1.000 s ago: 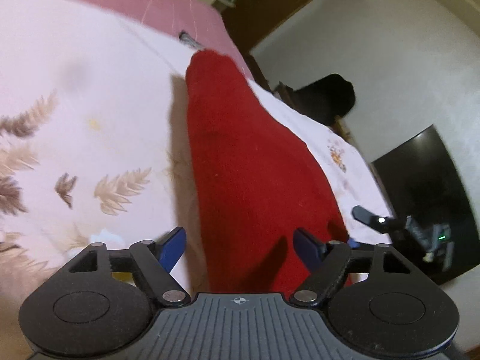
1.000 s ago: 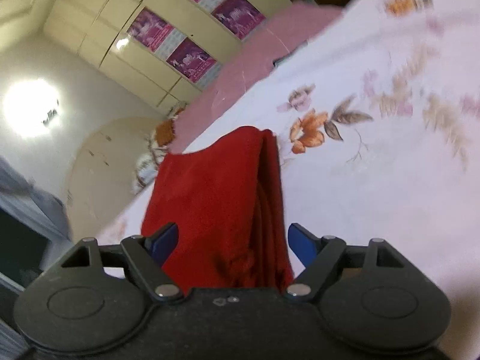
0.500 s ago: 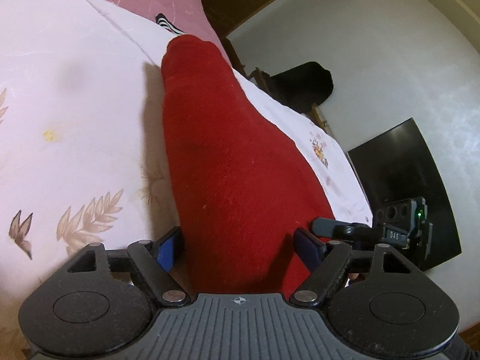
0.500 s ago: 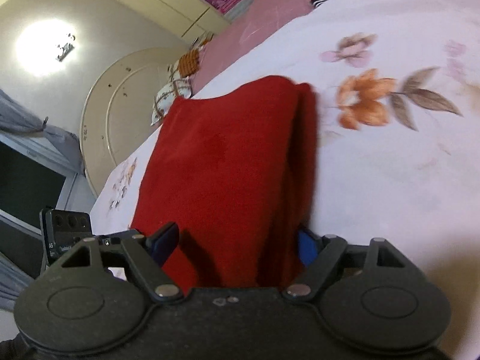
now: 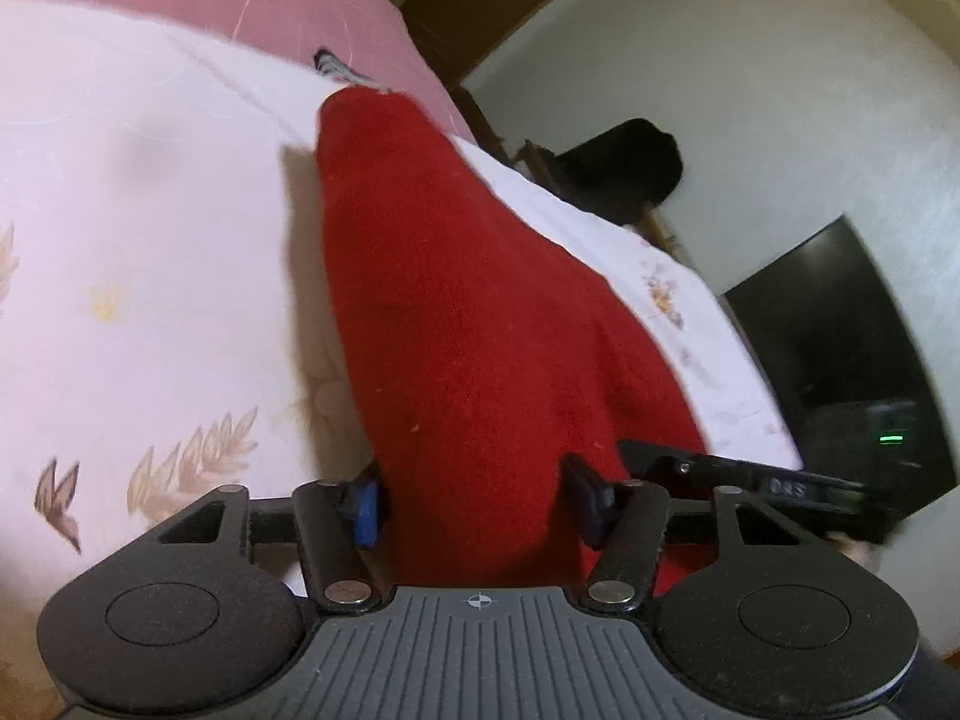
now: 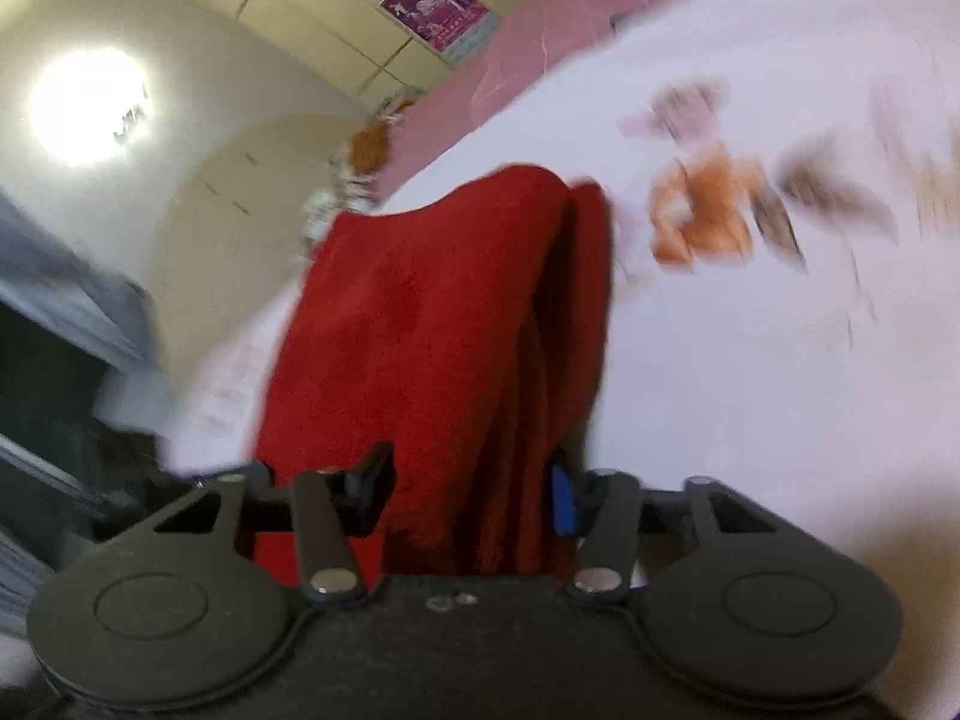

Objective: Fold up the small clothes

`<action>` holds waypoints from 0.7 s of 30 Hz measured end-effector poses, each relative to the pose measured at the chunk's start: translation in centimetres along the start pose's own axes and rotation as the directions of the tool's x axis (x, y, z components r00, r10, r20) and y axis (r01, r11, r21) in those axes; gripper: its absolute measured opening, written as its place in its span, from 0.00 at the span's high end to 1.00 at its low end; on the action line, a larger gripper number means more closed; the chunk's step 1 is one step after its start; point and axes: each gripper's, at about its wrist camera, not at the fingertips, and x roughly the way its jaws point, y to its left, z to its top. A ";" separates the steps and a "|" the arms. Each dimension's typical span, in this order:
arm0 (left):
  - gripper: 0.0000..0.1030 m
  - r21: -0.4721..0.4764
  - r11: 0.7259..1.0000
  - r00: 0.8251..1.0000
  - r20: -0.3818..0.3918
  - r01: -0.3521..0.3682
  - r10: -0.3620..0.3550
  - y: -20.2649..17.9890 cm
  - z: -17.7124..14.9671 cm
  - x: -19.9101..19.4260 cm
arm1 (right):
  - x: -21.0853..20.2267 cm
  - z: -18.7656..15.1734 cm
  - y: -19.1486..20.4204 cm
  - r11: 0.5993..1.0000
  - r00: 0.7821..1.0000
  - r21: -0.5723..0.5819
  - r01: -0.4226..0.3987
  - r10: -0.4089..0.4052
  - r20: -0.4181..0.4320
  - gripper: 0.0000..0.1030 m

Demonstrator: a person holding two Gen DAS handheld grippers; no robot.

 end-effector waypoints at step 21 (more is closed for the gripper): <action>0.56 0.053 0.991 0.980 0.164 -0.127 0.116 -1.3 -1.8 -14.2 | -0.4 -2.1 16.0 0.917 0.968 -0.329 0.225 -0.172 0.184 0.66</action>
